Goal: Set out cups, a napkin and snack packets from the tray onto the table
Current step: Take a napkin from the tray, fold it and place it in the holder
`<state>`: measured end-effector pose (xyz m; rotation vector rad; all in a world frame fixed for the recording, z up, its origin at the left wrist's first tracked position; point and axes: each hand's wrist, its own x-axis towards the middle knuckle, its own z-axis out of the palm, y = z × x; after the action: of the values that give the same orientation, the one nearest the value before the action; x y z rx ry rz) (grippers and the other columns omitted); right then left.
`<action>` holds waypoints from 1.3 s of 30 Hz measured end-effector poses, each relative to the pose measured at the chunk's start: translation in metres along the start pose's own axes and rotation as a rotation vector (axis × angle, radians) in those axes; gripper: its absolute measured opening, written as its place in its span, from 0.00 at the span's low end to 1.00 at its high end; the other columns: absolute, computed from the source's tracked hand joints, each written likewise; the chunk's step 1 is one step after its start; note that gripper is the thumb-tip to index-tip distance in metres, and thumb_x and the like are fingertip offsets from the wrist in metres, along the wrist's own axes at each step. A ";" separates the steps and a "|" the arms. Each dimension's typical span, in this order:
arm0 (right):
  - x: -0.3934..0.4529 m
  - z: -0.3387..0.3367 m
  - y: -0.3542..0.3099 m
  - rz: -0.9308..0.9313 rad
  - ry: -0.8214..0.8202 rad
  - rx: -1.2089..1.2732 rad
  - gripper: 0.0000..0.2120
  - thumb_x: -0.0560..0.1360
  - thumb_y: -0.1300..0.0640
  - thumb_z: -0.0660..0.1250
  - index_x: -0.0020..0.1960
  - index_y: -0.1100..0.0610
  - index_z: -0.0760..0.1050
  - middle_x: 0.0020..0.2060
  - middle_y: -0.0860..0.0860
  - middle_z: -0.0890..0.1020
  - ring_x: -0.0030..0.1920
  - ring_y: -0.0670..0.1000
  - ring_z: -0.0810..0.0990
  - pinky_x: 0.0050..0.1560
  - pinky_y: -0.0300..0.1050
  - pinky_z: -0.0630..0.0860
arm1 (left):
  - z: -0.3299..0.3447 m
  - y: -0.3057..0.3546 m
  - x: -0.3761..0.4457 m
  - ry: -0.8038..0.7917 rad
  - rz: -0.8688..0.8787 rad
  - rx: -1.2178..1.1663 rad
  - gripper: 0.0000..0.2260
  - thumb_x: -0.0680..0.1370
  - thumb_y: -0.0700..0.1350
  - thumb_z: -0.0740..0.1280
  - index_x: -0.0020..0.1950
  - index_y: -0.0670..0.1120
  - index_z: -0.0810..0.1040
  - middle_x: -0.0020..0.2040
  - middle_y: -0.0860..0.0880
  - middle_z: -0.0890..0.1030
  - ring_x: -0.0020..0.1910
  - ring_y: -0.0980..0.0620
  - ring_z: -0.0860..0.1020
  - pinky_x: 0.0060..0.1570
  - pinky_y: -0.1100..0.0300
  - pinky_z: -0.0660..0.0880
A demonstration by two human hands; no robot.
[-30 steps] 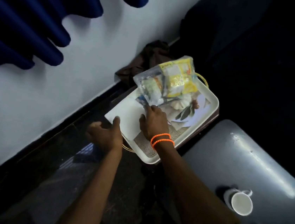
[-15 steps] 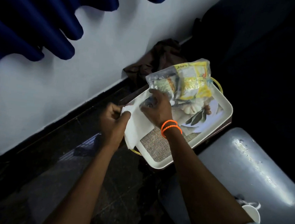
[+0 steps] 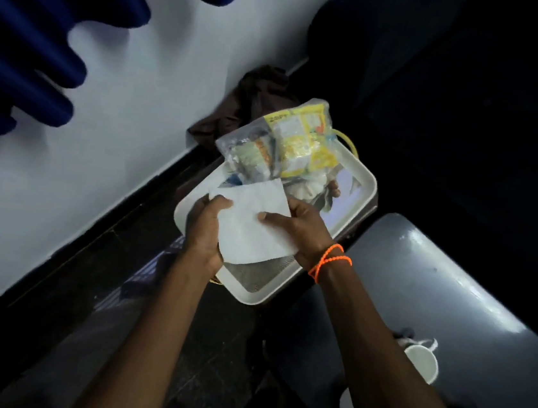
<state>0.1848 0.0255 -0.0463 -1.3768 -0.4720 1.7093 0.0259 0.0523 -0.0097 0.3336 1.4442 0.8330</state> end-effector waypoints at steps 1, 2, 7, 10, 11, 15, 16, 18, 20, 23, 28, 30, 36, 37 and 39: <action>-0.005 -0.012 -0.001 -0.011 0.102 0.003 0.14 0.72 0.67 0.76 0.57 0.66 0.83 0.52 0.64 0.86 0.46 0.59 0.85 0.46 0.51 0.84 | 0.011 -0.011 -0.002 -0.044 -0.045 0.033 0.12 0.77 0.37 0.65 0.57 0.44 0.84 0.48 0.42 0.88 0.48 0.40 0.85 0.39 0.48 0.84; -0.012 -0.025 -0.001 -0.008 0.189 0.040 0.13 0.71 0.68 0.75 0.56 0.66 0.83 0.49 0.64 0.87 0.44 0.59 0.85 0.44 0.50 0.84 | 0.023 -0.021 -0.005 -0.096 -0.079 0.071 0.13 0.77 0.35 0.64 0.58 0.45 0.83 0.47 0.43 0.88 0.47 0.41 0.85 0.38 0.50 0.84; -0.059 -0.098 -0.006 0.010 0.423 0.214 0.08 0.72 0.69 0.74 0.50 0.64 0.82 0.45 0.61 0.86 0.40 0.57 0.85 0.37 0.47 0.83 | 0.099 -0.072 -0.039 -0.164 0.099 0.357 0.22 0.72 0.32 0.65 0.62 0.50 0.81 0.57 0.45 0.86 0.54 0.44 0.84 0.49 0.49 0.83; -0.103 -0.143 -0.002 0.031 0.514 0.362 0.13 0.72 0.67 0.75 0.55 0.68 0.81 0.50 0.63 0.87 0.45 0.60 0.86 0.45 0.52 0.84 | 0.148 -0.110 -0.072 -0.215 0.205 0.483 0.27 0.70 0.35 0.63 0.66 0.54 0.80 0.61 0.50 0.85 0.58 0.48 0.84 0.56 0.50 0.83; -0.118 -0.156 0.003 0.031 0.570 0.382 0.14 0.71 0.68 0.75 0.55 0.69 0.82 0.49 0.63 0.87 0.44 0.60 0.86 0.44 0.51 0.84 | 0.162 -0.123 -0.085 -0.226 0.241 0.517 0.28 0.70 0.35 0.62 0.68 0.54 0.80 0.62 0.52 0.85 0.59 0.50 0.84 0.56 0.52 0.82; -0.175 -0.201 0.025 -0.023 0.885 0.291 0.10 0.70 0.69 0.75 0.51 0.65 0.83 0.44 0.60 0.88 0.40 0.56 0.86 0.40 0.47 0.83 | 0.204 -0.178 -0.137 -0.326 0.312 0.615 0.30 0.72 0.33 0.61 0.69 0.56 0.78 0.61 0.55 0.84 0.57 0.57 0.83 0.54 0.58 0.82; -0.190 -0.212 0.031 -0.046 0.970 0.292 0.07 0.70 0.67 0.75 0.48 0.62 0.83 0.41 0.58 0.88 0.39 0.55 0.86 0.37 0.47 0.84 | 0.210 -0.191 -0.150 -0.364 0.303 0.610 0.29 0.72 0.33 0.61 0.69 0.56 0.78 0.60 0.56 0.84 0.56 0.59 0.83 0.52 0.60 0.82; -0.221 -0.234 0.044 -0.060 1.106 0.304 0.04 0.71 0.64 0.76 0.43 0.58 0.83 0.35 0.52 0.87 0.35 0.52 0.86 0.31 0.45 0.83 | 0.222 -0.219 -0.174 -0.425 0.260 0.600 0.29 0.74 0.31 0.62 0.70 0.53 0.79 0.60 0.55 0.85 0.55 0.59 0.84 0.46 0.65 0.82; -0.252 -0.251 0.057 -0.028 1.142 0.400 0.03 0.71 0.62 0.77 0.42 0.59 0.83 0.34 0.53 0.87 0.34 0.53 0.86 0.29 0.44 0.82 | 0.231 -0.247 -0.196 -0.463 0.164 0.568 0.27 0.75 0.28 0.61 0.69 0.51 0.79 0.59 0.52 0.85 0.52 0.58 0.85 0.42 0.67 0.81; -0.292 -0.276 0.079 0.006 1.167 0.655 0.06 0.71 0.63 0.77 0.45 0.65 0.82 0.39 0.60 0.86 0.37 0.58 0.85 0.34 0.49 0.84 | 0.242 -0.287 -0.227 -0.485 -0.057 0.547 0.24 0.76 0.27 0.61 0.65 0.50 0.80 0.57 0.47 0.86 0.54 0.48 0.86 0.48 0.56 0.82; -0.346 -0.307 0.117 0.014 1.334 0.885 0.04 0.71 0.66 0.75 0.40 0.60 0.81 0.40 0.60 0.86 0.37 0.58 0.83 0.41 0.51 0.81 | 0.254 -0.345 -0.273 -0.436 -0.193 0.668 0.23 0.77 0.29 0.61 0.66 0.47 0.81 0.53 0.46 0.86 0.53 0.43 0.85 0.51 0.50 0.83; -0.366 -0.313 0.129 0.006 1.365 0.940 0.04 0.70 0.65 0.75 0.41 0.59 0.82 0.42 0.60 0.87 0.38 0.58 0.85 0.42 0.53 0.83 | 0.258 -0.367 -0.291 -0.469 -0.206 0.710 0.24 0.77 0.28 0.59 0.67 0.46 0.80 0.54 0.45 0.86 0.53 0.43 0.85 0.53 0.50 0.83; -0.427 -0.331 0.158 0.109 1.547 0.626 0.09 0.71 0.66 0.70 0.45 0.52 0.81 0.40 0.48 0.86 0.41 0.50 0.85 0.35 0.35 0.79 | 0.263 -0.422 -0.349 -0.638 -0.181 0.924 0.26 0.76 0.30 0.58 0.58 0.57 0.84 0.48 0.52 0.88 0.47 0.48 0.87 0.44 0.54 0.84; -0.439 -0.335 0.159 0.106 1.586 0.479 0.10 0.71 0.66 0.69 0.46 0.52 0.81 0.38 0.44 0.85 0.39 0.44 0.84 0.33 0.27 0.75 | 0.264 -0.430 -0.359 -0.682 -0.172 0.956 0.25 0.76 0.32 0.59 0.53 0.60 0.84 0.47 0.53 0.88 0.46 0.49 0.87 0.43 0.52 0.84; -0.464 -0.346 0.161 0.046 1.636 0.270 0.15 0.71 0.68 0.66 0.52 0.54 0.83 0.37 0.41 0.83 0.37 0.37 0.82 0.35 0.22 0.71 | 0.269 -0.447 -0.381 -0.766 -0.154 0.990 0.23 0.77 0.34 0.61 0.47 0.63 0.84 0.47 0.52 0.89 0.47 0.48 0.87 0.46 0.48 0.85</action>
<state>0.4482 -0.5125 0.0012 -2.0082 0.6845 0.2264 0.4477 -0.4368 0.0106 1.1284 1.0174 -0.2174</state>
